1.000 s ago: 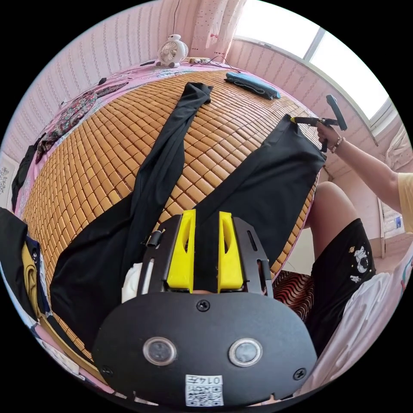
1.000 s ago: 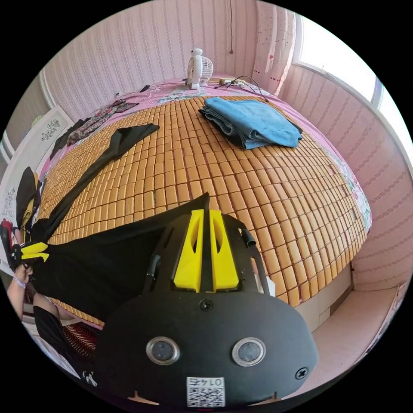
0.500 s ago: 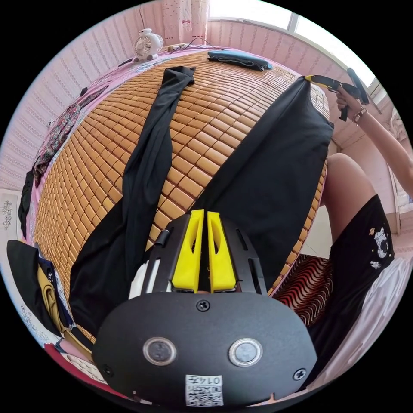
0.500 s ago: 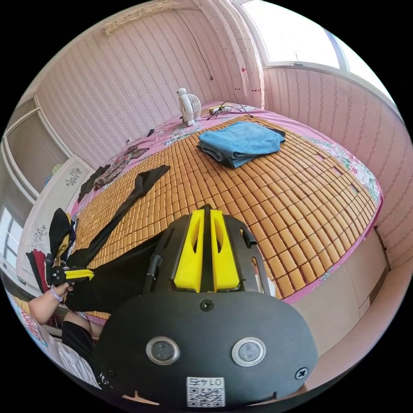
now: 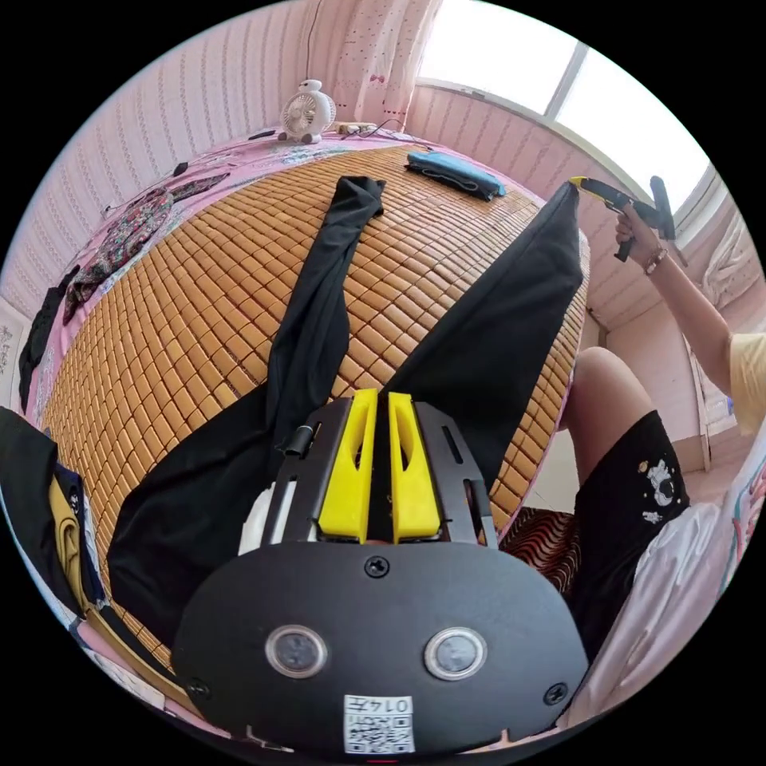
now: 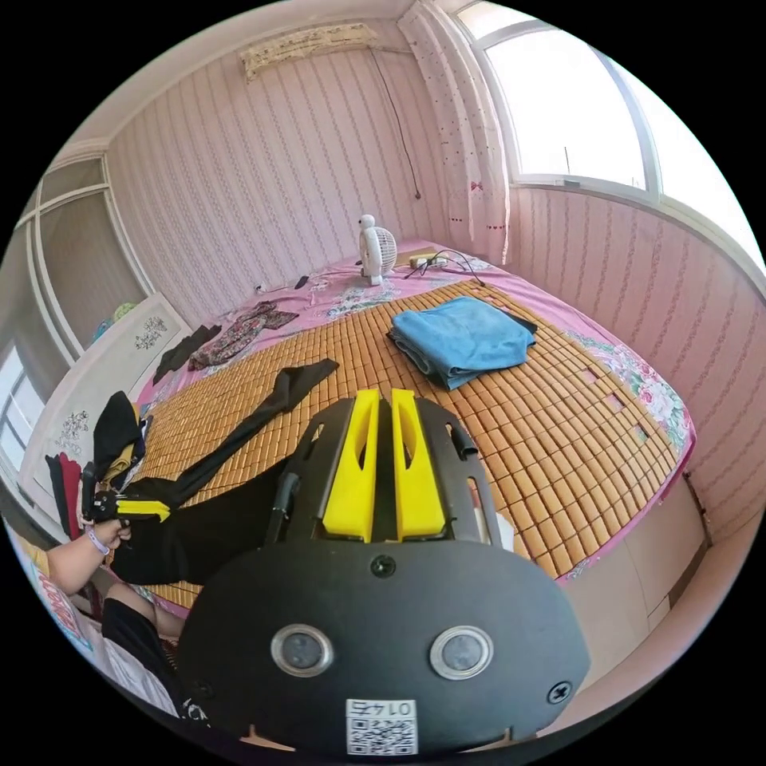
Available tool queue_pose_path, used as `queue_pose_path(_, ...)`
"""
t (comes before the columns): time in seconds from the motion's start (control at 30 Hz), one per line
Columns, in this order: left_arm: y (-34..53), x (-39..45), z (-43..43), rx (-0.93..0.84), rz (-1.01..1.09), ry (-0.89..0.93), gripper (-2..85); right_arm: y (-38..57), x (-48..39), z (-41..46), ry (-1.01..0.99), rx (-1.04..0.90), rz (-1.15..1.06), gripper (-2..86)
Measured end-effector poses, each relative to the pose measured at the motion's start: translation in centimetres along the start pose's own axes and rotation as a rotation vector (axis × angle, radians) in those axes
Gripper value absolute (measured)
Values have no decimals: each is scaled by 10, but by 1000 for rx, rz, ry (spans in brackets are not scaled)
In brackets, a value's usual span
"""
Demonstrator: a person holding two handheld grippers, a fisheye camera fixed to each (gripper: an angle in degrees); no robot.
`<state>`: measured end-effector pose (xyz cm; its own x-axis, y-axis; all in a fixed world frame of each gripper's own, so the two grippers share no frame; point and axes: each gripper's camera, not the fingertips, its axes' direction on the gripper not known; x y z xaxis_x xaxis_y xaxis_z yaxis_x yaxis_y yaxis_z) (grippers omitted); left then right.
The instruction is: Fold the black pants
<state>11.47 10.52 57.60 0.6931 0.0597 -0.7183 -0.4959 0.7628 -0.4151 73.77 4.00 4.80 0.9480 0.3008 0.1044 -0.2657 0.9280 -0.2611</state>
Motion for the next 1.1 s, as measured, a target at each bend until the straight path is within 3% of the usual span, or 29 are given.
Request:
queue_pose_path(0.07, -6, -10, 6, -30, -41, -35, 44, -12, 6, 36, 22, -93, 68, 50)
queue_pose_path(0.27, 27, -21, -43, 98, -114, -24, 44, 43, 18, 40, 128, -196, 119, 59)
queue_pose_path(0.43, 64, -7, -40, -10, -94, 73, 47, 83, 20, 73, 230, -425, 145, 71)
queue_pose_path(0.57, 81, 3, -24, -111, -97, 90, 46, 79, -1, 81, 315, -435, 4, 36)
queue_pose_path(0.73, 87, 11, -34, -124, -37, 128, 56, 70, 7, 67, 364, -470, 3, 37)
queue_pose_path(0.9, 105, -12, -73, 1, -148, 276, 65, 61, 24, 59, 431, -539, 90, 61)
queue_pose_path(1.03, 133, -62, -119, 116, -332, 158, 64, 29, 6, 60, 358, -442, 84, 63)
queue_pose_path(1.1, 159, -106, -143, 138, -480, 1, 63, 11, -14, 75, 290, -397, 47, 63)
